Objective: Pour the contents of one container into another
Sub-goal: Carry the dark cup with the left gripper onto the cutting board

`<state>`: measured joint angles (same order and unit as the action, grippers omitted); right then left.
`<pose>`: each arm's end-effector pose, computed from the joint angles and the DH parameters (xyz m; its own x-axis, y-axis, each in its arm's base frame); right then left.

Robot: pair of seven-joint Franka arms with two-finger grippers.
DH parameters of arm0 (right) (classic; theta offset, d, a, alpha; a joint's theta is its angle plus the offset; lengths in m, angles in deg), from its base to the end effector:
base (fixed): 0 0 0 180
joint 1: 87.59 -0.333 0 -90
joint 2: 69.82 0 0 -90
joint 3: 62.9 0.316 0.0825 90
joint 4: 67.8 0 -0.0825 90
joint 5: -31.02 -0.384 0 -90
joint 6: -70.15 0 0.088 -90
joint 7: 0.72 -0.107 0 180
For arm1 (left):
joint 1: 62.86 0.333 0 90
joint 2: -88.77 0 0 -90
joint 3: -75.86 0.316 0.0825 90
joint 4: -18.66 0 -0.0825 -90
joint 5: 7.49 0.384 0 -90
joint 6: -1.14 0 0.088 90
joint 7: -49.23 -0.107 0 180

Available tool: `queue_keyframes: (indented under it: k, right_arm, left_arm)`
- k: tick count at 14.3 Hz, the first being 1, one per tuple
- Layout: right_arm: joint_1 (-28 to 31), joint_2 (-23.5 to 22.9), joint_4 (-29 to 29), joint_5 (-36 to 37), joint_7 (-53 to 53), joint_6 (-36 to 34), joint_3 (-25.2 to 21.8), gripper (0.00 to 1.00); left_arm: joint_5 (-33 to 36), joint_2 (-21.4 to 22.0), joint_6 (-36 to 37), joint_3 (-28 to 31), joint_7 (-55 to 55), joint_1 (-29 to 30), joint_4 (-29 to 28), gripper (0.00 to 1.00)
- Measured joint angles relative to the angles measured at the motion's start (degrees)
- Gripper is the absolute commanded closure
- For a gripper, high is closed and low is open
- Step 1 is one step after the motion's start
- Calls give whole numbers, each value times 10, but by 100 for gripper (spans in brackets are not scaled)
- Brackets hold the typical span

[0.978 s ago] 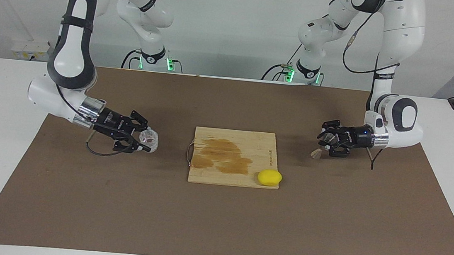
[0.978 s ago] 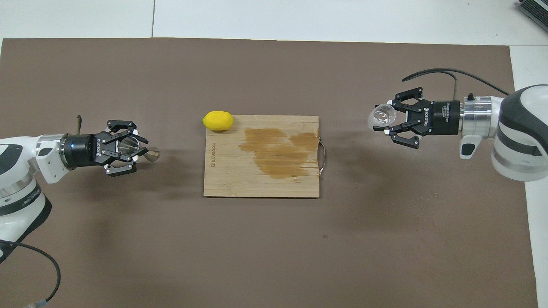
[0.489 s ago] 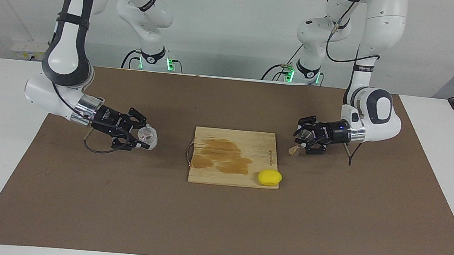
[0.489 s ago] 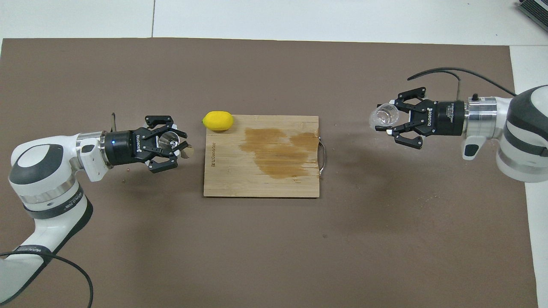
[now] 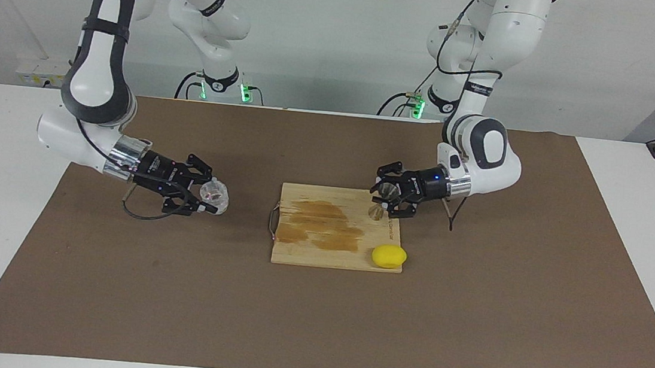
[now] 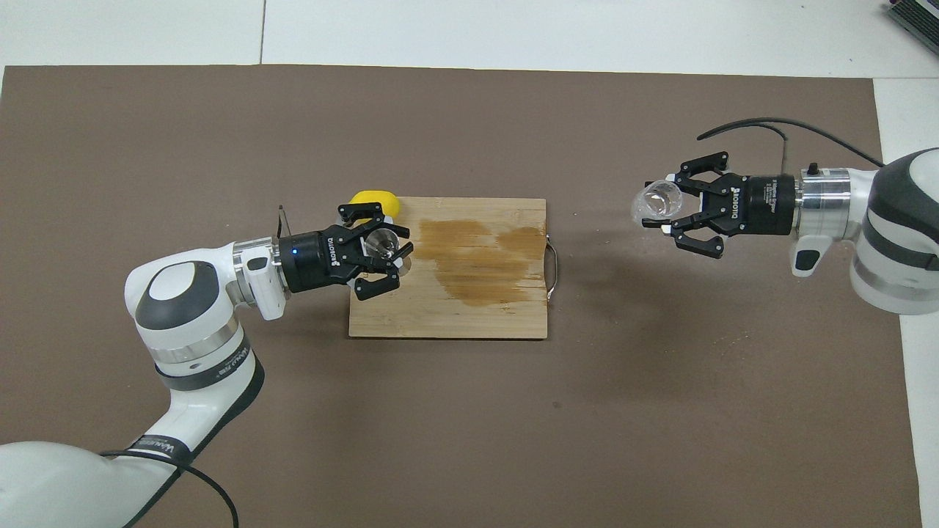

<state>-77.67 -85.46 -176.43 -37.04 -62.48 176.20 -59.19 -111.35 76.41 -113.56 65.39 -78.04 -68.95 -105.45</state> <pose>0.6105 0.0045 0.3801 -0.1041 -0.4260 -0.8987 -0.9866 0.1585 0.0391 0.5294 -0.2165 0.3263 0.2080 -0.0788 0.9749 -0.9616 -0.1987 0.1892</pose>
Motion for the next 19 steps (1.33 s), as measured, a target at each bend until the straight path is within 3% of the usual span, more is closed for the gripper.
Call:
queue_keyframes:
  k: [8,19]
  right_arm:
    - [5,2,-1,0,0,-3,-1,100]
    - [5,2,-1,0,0,-3,-1,100]
  left_arm:
    - [-134,1,-119,1,-68,-101,10,86]
    - [-198,-44,-131,3,-132,-140,29,85]
